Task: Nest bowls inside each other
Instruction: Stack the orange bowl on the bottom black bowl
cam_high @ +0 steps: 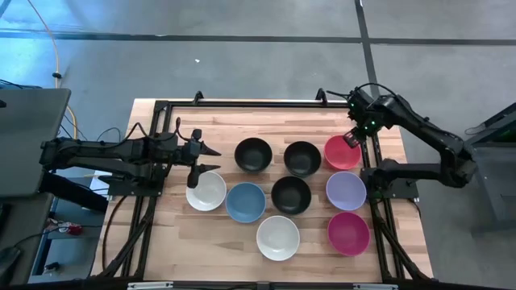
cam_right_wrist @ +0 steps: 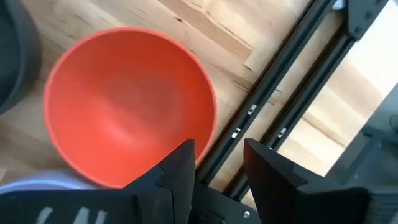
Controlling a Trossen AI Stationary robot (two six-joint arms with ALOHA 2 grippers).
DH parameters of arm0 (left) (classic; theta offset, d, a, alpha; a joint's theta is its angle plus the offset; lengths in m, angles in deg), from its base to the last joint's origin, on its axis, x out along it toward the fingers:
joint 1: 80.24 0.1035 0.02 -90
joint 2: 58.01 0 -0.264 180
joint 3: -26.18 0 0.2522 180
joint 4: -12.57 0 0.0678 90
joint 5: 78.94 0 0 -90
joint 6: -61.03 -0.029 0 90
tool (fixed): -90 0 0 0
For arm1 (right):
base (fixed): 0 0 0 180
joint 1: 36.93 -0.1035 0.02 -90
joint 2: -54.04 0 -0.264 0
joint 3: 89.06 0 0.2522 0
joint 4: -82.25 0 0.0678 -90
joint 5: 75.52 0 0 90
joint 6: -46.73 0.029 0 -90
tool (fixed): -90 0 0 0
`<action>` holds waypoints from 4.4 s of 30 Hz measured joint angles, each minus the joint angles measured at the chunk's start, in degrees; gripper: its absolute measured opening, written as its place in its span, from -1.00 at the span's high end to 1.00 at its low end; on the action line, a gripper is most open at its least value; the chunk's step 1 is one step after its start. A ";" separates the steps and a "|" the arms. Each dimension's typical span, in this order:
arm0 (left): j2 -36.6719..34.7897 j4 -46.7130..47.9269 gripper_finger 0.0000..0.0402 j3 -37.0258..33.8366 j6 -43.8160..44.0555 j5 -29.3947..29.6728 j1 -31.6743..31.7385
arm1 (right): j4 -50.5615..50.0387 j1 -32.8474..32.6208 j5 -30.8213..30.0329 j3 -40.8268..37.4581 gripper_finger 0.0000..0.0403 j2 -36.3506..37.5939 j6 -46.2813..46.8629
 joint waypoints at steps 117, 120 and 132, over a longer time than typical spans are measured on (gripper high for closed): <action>0.02 1.07 0.06 0.00 -0.07 -0.09 0.00 | -7.66 -3.52 16.19 18.19 1.00 -18.08 -3.21; 0.02 1.07 0.06 0.00 -0.07 -0.08 0.00 | -6.71 -6.95 18.50 18.23 1.00 -18.08 -1.60; 0.02 1.06 0.06 0.00 -0.07 -0.09 0.00 | 0.40 -22.09 21.26 18.23 1.00 -18.08 8.79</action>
